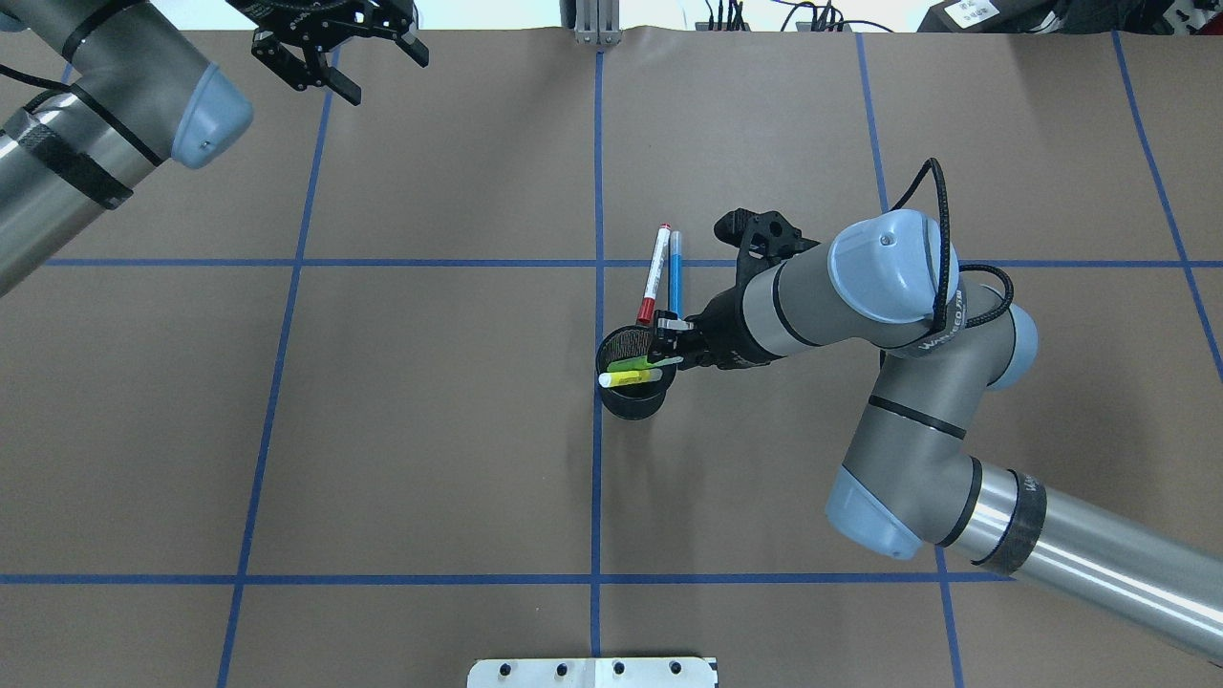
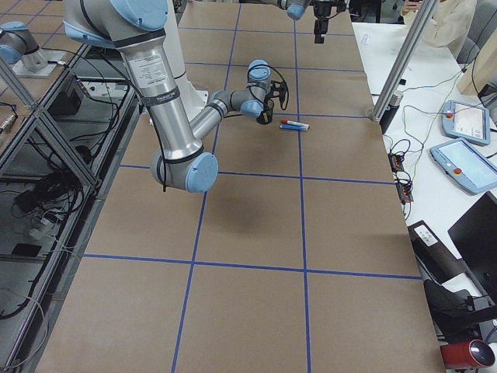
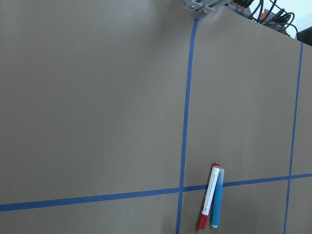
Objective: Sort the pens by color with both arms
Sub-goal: 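Close the right gripper on the green highlighter in the cup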
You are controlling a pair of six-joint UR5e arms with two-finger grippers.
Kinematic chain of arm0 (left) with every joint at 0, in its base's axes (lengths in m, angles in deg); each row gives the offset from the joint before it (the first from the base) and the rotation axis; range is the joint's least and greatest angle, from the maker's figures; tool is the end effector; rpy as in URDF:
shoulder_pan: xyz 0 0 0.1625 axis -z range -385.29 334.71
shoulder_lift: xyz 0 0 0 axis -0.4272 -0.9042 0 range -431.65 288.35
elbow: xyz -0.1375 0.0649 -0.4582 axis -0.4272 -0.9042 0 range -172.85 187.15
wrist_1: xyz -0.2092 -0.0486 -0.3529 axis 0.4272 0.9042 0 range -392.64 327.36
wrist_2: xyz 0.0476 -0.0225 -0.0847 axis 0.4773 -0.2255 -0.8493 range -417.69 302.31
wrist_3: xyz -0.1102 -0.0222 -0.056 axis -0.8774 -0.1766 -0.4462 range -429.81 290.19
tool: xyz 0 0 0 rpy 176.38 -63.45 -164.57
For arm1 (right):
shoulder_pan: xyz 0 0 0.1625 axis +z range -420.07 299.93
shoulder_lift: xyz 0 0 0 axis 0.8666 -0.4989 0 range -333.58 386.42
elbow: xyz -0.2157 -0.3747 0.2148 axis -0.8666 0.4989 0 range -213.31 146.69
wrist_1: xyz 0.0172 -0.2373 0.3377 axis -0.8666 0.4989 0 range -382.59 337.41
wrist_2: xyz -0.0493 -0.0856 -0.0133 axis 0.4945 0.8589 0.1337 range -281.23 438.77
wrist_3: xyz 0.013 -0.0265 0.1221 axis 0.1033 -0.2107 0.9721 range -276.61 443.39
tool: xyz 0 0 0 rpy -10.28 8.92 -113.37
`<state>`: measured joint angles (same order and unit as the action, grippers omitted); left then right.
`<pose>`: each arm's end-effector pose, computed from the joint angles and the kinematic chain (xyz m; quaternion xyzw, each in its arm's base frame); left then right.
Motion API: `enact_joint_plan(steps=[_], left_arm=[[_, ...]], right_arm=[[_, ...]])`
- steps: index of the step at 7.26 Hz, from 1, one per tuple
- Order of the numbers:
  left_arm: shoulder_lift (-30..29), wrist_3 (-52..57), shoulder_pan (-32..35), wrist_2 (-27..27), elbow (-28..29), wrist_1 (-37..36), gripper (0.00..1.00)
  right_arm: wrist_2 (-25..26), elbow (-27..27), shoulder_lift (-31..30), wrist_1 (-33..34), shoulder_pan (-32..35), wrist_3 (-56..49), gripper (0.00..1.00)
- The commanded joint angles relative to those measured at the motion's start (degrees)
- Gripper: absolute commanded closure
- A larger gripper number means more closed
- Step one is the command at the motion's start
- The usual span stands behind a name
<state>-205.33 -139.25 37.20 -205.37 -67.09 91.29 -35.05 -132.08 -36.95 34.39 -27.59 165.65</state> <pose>0.3385 -0.7090 0.2722 -0.0113 0.6114 -0.0374 0.7904 -0.5282 -0.4341 0.3172 0.0288 -0.5752 0.0599 0.8153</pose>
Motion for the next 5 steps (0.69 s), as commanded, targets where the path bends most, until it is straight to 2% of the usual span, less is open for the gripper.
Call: enact_joint_plan(steps=[1,5], left_arm=[[0.00,0.00,0.00,-0.06,-0.03,0.00,0.01],[0.00,0.00,-0.09,0.02,-0.03,0.00,0.01]], right_arm=[[0.10,0.25,0.00,0.06,0.03,-0.26,0.56],[0.01,0.16,0.09,0.06,0.30,-0.09,0.70]])
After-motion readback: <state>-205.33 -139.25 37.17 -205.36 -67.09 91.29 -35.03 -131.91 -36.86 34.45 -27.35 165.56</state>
